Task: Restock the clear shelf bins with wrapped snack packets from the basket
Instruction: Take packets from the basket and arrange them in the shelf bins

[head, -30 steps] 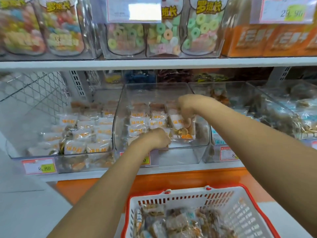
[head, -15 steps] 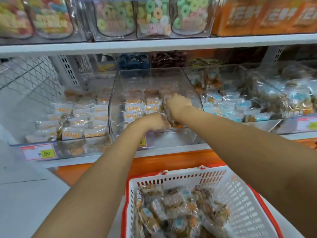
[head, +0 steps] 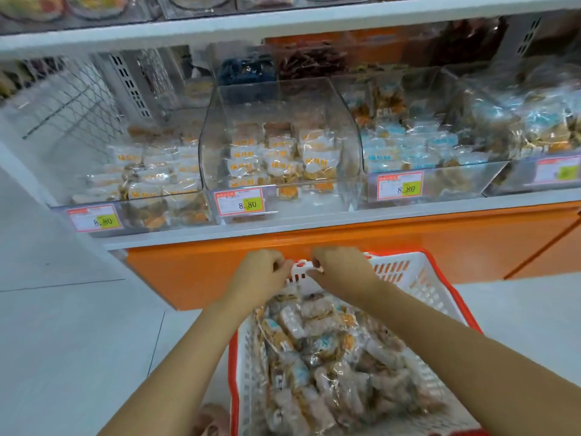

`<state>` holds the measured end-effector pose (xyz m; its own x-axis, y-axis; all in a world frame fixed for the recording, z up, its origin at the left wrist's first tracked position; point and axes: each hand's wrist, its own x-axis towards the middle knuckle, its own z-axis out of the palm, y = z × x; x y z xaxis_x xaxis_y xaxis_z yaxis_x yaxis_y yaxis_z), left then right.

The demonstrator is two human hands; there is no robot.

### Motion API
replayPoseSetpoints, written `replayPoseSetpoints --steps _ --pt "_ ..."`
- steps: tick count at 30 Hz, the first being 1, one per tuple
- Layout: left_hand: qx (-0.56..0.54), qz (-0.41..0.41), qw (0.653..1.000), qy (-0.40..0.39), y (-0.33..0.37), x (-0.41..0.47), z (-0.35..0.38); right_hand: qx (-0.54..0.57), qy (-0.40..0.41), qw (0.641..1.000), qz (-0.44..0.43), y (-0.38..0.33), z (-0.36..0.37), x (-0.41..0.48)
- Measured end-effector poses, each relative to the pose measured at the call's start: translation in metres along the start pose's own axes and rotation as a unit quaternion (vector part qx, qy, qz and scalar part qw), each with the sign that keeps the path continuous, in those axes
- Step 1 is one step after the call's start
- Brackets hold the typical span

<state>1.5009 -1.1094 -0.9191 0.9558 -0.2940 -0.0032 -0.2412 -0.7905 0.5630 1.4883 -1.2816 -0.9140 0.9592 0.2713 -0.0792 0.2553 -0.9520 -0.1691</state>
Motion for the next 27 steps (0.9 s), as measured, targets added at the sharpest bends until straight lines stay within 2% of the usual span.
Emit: replayPoseSetpoints --steps 3,5,7,9,12,14,16,19,21,22,25,26,27 --pt "0.040 -0.110 0.983 -0.143 -0.037 -0.025 0.032 0.007 -0.165 0.986 -0.016 0.012 0.069 -0.005" --pt "0.073 -0.143 0.967 -0.196 -0.053 -0.040 0.041 -0.035 -0.215 0.976 -0.026 0.019 0.110 -0.015" --pt "0.088 -0.152 0.963 -0.205 -0.062 -0.051 0.044 -0.058 -0.234 0.970 -0.018 0.025 0.141 -0.027" --pt "0.078 -0.150 0.967 -0.191 -0.066 -0.054 0.046 -0.058 -0.213 0.975 -0.007 0.029 0.159 -0.034" --pt "0.062 -0.152 0.970 -0.180 -0.065 -0.054 0.046 -0.062 -0.137 0.989 -0.015 0.034 0.165 -0.038" --pt "0.058 -0.156 0.968 -0.187 -0.062 -0.052 0.046 -0.041 -0.128 0.991 -0.008 0.039 0.164 -0.038" --pt "0.045 -0.161 0.967 -0.194 -0.059 -0.051 0.045 0.030 -0.131 0.991 0.010 0.041 0.157 -0.040" --pt "-0.011 -0.181 0.962 -0.203 -0.055 -0.046 0.047 0.193 -0.088 0.974 0.080 0.043 0.144 -0.045" --pt "-0.083 -0.202 0.952 -0.213 -0.049 -0.041 0.050 0.329 -0.071 0.930 0.146 0.044 0.134 -0.050" --pt "-0.121 -0.207 0.946 -0.219 -0.045 -0.040 0.053 0.428 -0.078 0.881 0.184 0.045 0.130 -0.052" --pt "-0.200 -0.192 0.936 -0.218 -0.028 -0.036 0.059 0.709 -0.128 0.651 0.238 0.046 0.111 -0.059" --pt "-0.217 -0.186 0.933 -0.218 -0.022 -0.034 0.059 0.755 -0.137 0.601 0.226 0.047 0.103 -0.062" --pt "-0.239 -0.186 0.928 -0.218 -0.015 -0.032 0.058 0.780 -0.144 0.575 0.203 0.048 0.095 -0.063"
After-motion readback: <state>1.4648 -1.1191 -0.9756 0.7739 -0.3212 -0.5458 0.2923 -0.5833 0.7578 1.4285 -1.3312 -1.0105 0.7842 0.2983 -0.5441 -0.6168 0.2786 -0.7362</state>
